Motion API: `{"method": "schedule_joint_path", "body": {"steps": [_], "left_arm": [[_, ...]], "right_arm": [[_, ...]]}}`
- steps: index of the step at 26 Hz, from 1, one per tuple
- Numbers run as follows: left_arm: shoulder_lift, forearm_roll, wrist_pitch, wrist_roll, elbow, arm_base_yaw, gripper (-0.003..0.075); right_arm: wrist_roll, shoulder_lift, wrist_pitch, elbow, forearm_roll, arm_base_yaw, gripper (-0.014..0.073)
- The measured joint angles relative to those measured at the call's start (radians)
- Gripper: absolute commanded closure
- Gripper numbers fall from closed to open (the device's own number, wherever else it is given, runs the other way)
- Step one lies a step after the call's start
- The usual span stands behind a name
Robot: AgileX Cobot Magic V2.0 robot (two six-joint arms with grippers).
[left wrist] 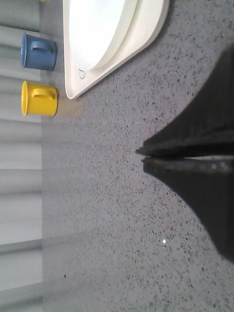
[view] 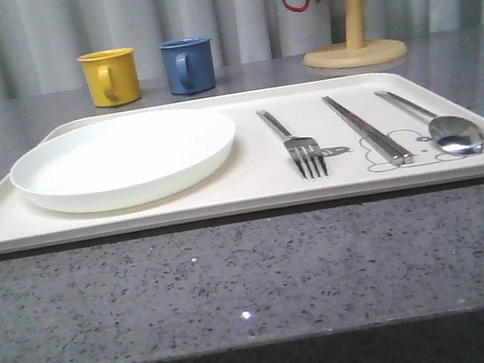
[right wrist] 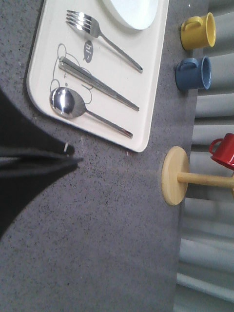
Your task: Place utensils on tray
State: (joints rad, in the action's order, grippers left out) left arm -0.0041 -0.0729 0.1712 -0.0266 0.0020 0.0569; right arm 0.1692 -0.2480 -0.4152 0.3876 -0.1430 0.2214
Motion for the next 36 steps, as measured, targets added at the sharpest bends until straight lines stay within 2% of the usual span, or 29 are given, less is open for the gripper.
{"method": "schedule_joint_path", "body": {"steps": [5,10,15,19,36], "left_arm": [[0.0,0.0,0.0,0.0,0.0,0.0,0.0738],[0.0,0.0,0.0,0.0,0.0,0.0,0.0738],[0.0,0.0,0.0,0.0,0.0,0.0,0.0738],[0.0,0.0,0.0,0.0,0.0,0.0,0.0738],[0.0,0.0,-0.002,0.0,0.0,0.0,0.0738]], "right_arm": [[-0.041,0.0,0.06,-0.054,0.022,-0.023,0.0661],[-0.135,0.057,0.248,-0.243,0.116,-0.103,0.0661],[-0.157,0.196,0.277,-0.399,0.163,-0.184,0.0661],[-0.16,0.255,0.244,-0.415,0.173,-0.192,0.0661],[-0.169,0.257,0.24,-0.415,0.173,-0.192,0.0661]]}}
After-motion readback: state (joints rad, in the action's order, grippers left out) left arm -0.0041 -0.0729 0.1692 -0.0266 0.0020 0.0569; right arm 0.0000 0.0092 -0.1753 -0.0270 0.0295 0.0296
